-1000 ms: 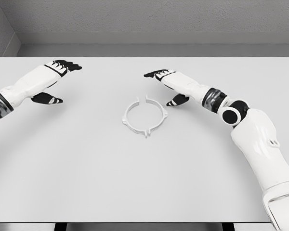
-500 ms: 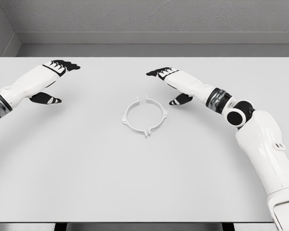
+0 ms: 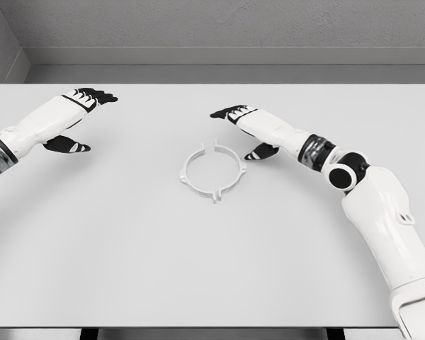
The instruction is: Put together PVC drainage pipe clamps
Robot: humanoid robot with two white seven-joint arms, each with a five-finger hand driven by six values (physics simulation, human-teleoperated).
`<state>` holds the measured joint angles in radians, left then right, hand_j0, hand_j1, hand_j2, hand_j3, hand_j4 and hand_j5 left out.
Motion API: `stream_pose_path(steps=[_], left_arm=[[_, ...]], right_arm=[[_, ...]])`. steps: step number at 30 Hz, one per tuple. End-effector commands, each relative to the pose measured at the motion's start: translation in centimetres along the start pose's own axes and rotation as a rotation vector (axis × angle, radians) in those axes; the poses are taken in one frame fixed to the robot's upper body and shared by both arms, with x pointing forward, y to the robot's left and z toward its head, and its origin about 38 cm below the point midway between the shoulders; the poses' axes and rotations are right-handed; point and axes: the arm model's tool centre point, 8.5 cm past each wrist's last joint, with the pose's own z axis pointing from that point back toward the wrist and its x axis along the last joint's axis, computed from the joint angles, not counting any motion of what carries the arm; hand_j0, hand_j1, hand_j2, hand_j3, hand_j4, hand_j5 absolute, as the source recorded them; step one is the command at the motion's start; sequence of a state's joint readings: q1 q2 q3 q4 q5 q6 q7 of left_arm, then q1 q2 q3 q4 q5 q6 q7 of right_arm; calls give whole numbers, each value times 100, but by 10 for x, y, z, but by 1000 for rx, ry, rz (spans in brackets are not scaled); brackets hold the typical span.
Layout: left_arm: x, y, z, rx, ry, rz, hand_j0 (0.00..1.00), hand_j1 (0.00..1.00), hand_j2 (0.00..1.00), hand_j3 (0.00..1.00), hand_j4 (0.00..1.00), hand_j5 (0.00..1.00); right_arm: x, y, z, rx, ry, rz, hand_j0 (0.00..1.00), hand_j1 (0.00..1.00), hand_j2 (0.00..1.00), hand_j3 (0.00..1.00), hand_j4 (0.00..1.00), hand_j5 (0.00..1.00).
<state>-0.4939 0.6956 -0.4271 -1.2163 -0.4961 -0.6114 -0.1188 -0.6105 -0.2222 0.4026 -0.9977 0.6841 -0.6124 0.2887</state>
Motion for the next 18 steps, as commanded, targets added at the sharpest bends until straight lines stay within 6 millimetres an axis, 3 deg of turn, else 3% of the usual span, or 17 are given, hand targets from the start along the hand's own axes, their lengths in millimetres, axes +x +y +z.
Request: stream_pose_path(steps=[1,18], left_arm=[[0,1,0,5,1,5,100,100,100,100,100,100],[-2,1,1,4,7,6,100,100,100,100,100,100]], right_arm=[[1,1,-1,-1,-4,-7,100,100,100,100,100,100],[17,3,-11,-4,-45,-3,100,100,100,100,100,100]])
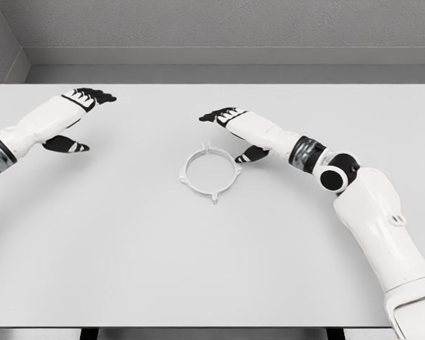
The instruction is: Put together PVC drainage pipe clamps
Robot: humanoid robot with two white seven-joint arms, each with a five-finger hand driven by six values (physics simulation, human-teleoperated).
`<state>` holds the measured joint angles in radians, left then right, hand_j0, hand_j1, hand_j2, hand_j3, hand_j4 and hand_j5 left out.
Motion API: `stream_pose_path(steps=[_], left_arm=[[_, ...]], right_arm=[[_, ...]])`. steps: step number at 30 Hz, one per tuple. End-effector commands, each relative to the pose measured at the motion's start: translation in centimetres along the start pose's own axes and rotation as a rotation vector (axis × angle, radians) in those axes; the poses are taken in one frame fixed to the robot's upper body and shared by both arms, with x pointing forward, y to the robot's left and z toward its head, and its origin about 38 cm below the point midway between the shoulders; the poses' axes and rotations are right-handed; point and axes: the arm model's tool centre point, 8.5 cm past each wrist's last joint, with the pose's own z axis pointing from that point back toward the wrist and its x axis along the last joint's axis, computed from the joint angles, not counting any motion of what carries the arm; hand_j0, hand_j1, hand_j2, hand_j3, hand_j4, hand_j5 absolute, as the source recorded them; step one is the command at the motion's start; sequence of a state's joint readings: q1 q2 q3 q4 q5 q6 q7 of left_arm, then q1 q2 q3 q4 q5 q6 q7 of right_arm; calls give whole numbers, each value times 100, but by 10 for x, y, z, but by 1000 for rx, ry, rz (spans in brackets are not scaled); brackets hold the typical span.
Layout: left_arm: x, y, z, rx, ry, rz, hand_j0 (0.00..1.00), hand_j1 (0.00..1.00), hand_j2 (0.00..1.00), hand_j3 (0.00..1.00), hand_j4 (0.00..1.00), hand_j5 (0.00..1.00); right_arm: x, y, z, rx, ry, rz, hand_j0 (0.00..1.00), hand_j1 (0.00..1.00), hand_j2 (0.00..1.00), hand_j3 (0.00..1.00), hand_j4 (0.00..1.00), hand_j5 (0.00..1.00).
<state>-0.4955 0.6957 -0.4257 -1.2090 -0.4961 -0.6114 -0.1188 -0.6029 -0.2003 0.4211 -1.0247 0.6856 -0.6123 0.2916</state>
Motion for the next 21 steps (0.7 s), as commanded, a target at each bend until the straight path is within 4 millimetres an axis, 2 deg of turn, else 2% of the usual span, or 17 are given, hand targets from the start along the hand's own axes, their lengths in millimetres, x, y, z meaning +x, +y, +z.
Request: stream_pose_path(steps=[1,8,10,12,14,15,16,17,19,21], left_arm=[[0,1,0,5,1,5,100,100,100,100,100,100],[-2,2,2,8,5,4,100,100,100,100,100,100],[-1,2,2,7,4,4,100,100,100,100,100,100],[-2,2,2,8,5,4,100,100,100,100,100,100],[-2,3,2,10,6,4,100,100,100,100,100,100],[-3,5,3,18,10,3,100,100,100,100,100,100],[-6,8,6,20,17,-3,100,100,100,100,100,100],[-10,13,11,14,28,-17,100,100,100,100,100,100],[-10,11,12,11,29,-16,100,100,100,100,100,100],[-17,11,16,4,49,-15,100,100,100,100,100,100]], right_arm=[[1,-1,-1,-7,-3,-7,100,100,100,100,100,100],[3,-2,-4,-13,-9,-9,100,100,100,100,100,100],[-2,-10,-1,-31,3,-10,100,100,100,100,100,100],[-18,-35,16,-118,51,-20,100,100,100,100,100,100],[-21,-81,54,-196,62,92,100,100,100,100,100,100],[-21,-93,73,-208,71,135,100,100,100,100,100,100],[-20,-103,97,-230,76,156,100,100,100,100,100,100],[-8,-120,134,-253,66,210,100,100,100,100,100,100],[9,-138,208,-286,69,256,100,100,100,100,100,100],[10,-143,248,-271,108,258,100,100,100,100,100,100]])
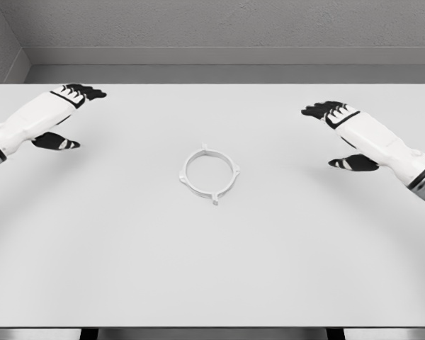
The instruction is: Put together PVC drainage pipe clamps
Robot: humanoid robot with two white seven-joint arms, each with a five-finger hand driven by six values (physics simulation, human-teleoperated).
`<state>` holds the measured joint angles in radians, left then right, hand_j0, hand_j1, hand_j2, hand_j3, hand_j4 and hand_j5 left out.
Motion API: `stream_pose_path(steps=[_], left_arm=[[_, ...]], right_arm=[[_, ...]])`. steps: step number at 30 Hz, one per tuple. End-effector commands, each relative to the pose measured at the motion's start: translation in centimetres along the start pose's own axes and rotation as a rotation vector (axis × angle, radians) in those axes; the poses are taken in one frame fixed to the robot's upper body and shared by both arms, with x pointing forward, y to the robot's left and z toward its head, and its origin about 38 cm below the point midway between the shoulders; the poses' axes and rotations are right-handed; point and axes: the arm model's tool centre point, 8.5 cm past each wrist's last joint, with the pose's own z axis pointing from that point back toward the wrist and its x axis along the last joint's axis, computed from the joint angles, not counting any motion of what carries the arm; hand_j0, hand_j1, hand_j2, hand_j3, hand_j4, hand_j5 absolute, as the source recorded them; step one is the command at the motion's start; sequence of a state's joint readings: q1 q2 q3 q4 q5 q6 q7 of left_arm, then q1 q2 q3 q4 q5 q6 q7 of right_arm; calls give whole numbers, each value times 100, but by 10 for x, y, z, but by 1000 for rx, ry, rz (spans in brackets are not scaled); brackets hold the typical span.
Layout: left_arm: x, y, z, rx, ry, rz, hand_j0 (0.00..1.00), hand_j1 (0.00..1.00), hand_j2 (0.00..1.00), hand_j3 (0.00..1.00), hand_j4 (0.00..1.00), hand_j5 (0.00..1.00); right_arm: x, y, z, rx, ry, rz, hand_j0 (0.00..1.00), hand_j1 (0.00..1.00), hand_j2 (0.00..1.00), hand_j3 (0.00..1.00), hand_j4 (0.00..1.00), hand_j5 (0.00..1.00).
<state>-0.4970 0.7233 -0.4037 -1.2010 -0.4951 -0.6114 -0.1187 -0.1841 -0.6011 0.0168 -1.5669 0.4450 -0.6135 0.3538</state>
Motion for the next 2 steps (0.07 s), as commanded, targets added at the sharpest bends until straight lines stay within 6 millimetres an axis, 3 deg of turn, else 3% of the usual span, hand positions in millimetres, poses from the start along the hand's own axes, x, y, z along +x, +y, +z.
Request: stream_pose_path(steps=[1,2], left_arm=[[-7,0,6,-2,22,7,100,100,100,100,100,100],[-10,2,9,3,32,10,100,100,100,100,100,100]], right_arm=[[5,-83,32,-99,-16,130,100,100,100,100,100,100],[1,-81,40,-94,10,128,100,100,100,100,100,100]])
